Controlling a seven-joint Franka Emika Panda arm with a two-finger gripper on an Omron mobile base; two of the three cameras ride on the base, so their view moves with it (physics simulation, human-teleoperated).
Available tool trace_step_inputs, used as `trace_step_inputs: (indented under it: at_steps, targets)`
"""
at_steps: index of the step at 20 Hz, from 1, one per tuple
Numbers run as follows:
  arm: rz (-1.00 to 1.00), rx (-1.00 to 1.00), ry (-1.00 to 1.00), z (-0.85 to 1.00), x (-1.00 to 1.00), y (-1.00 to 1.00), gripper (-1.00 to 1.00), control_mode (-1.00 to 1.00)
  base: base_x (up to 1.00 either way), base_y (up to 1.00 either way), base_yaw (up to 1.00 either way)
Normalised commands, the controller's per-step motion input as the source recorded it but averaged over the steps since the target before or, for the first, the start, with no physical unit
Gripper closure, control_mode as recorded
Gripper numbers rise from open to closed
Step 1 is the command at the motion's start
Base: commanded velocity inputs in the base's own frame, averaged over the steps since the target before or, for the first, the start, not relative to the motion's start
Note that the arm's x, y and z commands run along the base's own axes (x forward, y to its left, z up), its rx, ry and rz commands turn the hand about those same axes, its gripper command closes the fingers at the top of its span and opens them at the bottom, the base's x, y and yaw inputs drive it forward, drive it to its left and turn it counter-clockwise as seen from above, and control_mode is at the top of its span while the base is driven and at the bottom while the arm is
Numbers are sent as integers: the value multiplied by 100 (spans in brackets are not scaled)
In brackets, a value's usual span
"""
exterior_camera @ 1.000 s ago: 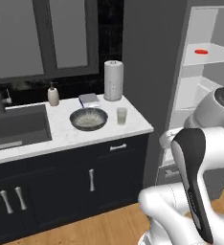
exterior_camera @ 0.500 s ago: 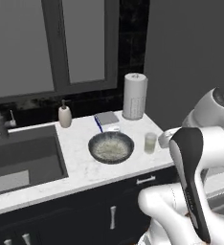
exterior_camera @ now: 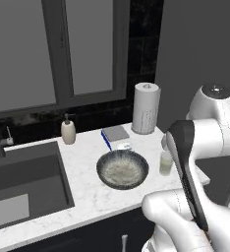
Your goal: Grab a lemon wedge from the fridge and one ice cube from the ice bowl, and put them in the glass of lemonade.
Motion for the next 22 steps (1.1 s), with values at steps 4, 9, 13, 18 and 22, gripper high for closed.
trace_step_inputs:
  at_steps: [4, 9, 13, 18, 22]
  targets:
    - [-22, 17, 39, -57, 30, -73, 100, -100, 0, 0, 0]
    - [-18, 9, 7, -23, 71, -32, 100, -100, 0, 0, 0]
    - [-11, 0, -1, -32, 72, 3, 100, -100, 0, 0, 0]
    - [-8, 0, 0, -69, 82, 9, 100, -100, 0, 0, 0]
    - [-7, 0, -1, -48, 34, -1, 100, -100, 0, 0, 0]
